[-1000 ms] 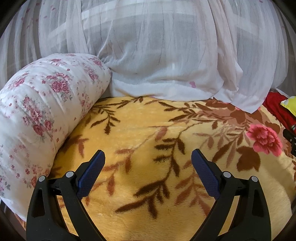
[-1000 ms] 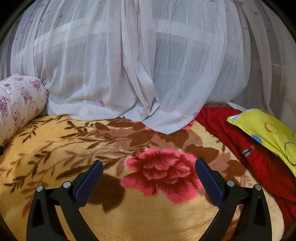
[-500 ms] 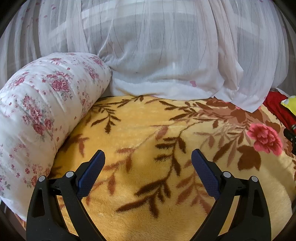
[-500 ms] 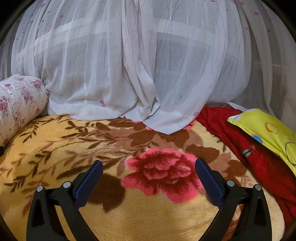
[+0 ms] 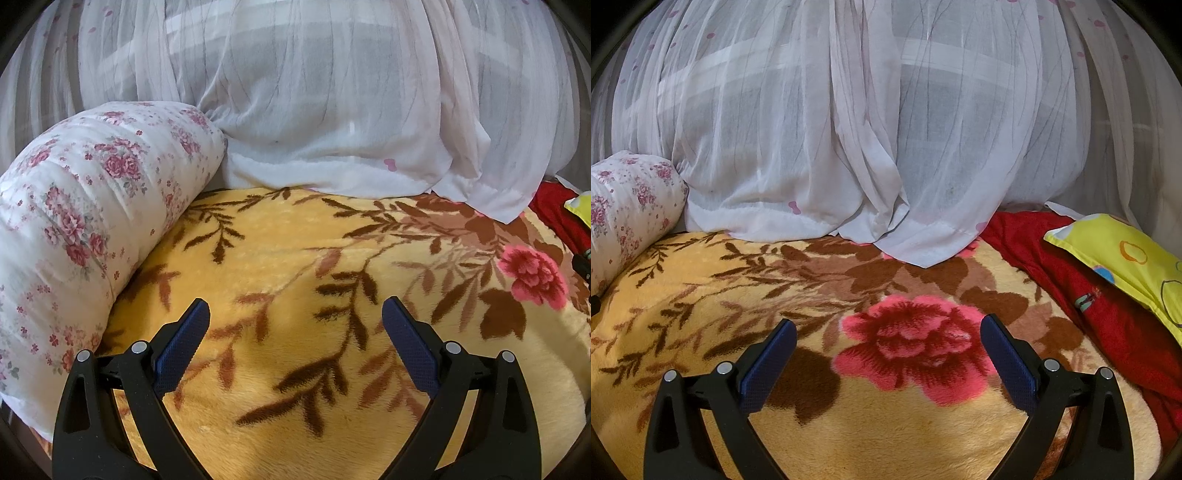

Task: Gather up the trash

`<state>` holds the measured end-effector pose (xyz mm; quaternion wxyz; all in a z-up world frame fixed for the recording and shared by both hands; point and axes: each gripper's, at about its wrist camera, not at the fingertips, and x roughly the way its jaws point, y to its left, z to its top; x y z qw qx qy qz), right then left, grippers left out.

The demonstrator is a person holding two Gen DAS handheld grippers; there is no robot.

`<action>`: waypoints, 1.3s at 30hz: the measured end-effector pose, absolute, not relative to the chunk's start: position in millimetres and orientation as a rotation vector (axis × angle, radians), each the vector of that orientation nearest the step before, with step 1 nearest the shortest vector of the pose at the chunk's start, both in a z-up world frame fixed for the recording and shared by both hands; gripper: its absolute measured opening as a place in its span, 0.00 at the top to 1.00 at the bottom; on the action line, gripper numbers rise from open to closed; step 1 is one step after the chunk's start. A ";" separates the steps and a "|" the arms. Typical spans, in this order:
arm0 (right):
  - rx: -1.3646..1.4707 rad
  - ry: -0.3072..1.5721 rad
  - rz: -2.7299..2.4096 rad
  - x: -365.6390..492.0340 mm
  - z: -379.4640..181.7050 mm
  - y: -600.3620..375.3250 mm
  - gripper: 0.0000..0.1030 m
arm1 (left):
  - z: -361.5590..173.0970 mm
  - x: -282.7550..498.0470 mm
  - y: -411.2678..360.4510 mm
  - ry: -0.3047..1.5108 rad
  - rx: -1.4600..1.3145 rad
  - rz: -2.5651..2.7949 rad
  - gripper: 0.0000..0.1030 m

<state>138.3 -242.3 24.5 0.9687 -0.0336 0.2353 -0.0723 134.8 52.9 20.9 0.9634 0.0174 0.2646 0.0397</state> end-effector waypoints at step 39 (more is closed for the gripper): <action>-0.046 0.482 -0.161 138.2 22.3 -242.0 0.05 | 9.1 145.8 63.3 0.560 0.043 0.074 0.11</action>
